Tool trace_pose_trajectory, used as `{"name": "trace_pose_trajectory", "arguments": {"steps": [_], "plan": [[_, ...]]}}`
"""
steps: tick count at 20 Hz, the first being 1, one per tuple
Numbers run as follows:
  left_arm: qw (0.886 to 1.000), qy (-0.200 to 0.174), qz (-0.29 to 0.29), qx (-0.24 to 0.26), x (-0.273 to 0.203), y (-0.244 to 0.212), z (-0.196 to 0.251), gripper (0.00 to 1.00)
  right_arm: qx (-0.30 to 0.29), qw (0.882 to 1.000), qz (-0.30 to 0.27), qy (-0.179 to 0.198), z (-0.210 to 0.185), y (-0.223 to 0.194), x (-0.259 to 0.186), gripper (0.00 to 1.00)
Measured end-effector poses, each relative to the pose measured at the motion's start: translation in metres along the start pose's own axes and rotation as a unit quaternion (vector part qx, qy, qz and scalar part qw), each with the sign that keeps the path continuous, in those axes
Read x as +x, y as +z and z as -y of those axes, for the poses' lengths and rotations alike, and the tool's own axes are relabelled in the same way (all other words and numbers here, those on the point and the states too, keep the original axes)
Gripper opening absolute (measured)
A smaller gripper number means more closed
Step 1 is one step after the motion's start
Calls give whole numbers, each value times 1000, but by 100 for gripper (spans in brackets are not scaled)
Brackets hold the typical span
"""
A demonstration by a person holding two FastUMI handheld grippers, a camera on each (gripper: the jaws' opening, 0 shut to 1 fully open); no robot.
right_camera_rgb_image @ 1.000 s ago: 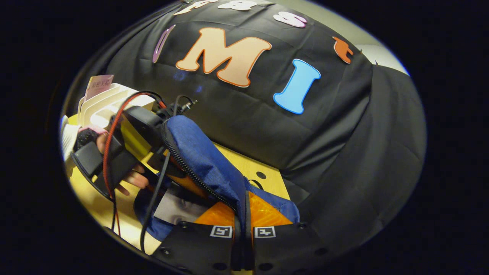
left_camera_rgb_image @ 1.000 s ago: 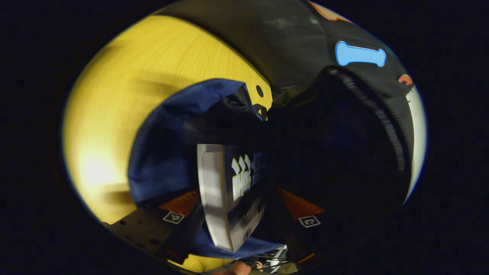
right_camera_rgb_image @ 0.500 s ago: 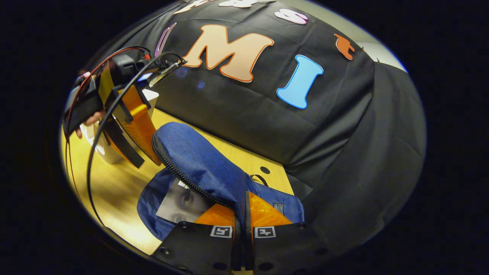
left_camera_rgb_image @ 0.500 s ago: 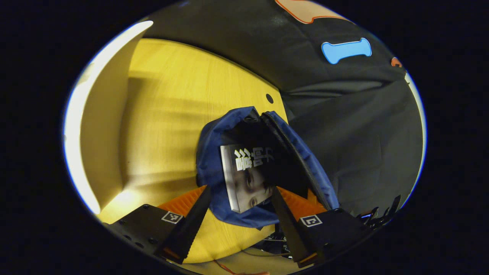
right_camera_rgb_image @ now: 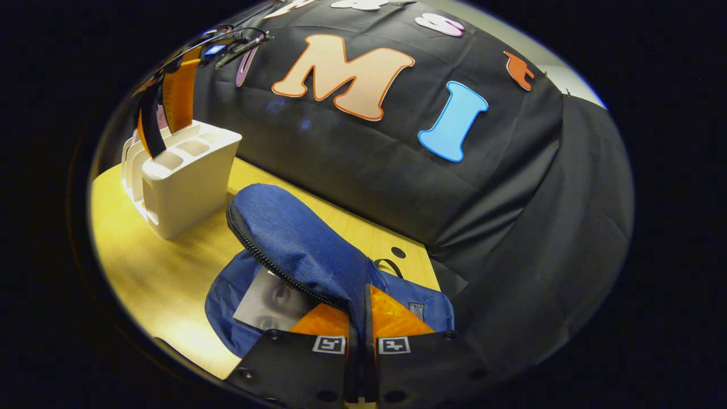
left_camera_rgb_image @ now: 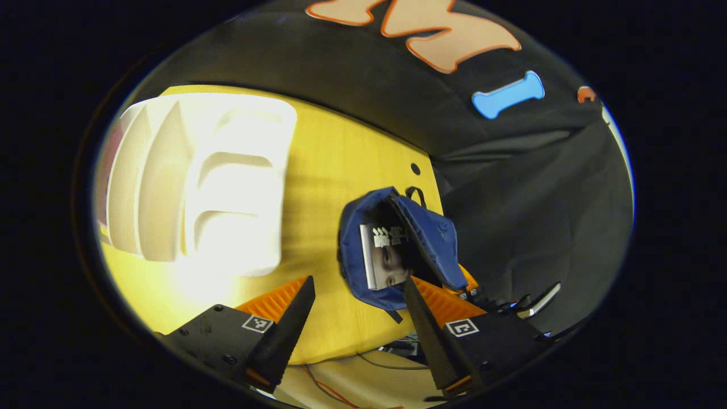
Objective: Open the schoolbag, grab two books from the bookshelf and put them into the schoolbag.
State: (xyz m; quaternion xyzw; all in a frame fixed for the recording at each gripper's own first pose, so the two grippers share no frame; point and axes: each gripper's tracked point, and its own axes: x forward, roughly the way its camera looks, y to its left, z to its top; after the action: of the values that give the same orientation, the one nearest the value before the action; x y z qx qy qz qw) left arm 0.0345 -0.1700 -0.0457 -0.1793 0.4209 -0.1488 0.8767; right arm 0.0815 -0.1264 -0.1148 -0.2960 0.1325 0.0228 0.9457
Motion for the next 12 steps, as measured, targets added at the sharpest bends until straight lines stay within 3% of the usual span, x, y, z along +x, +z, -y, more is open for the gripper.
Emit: {"name": "trace_pose_trajectory", "arguments": {"steps": [7, 12], "plan": [[996, 94, 10, 1, -111, 24, -92, 93, 22, 999, -23, -41, -7, -5, 3, 7], [994, 105, 24, -27, -159, 42, -132, 92, 50, 995, -43, -70, -5, -6, 5, 7]]}}
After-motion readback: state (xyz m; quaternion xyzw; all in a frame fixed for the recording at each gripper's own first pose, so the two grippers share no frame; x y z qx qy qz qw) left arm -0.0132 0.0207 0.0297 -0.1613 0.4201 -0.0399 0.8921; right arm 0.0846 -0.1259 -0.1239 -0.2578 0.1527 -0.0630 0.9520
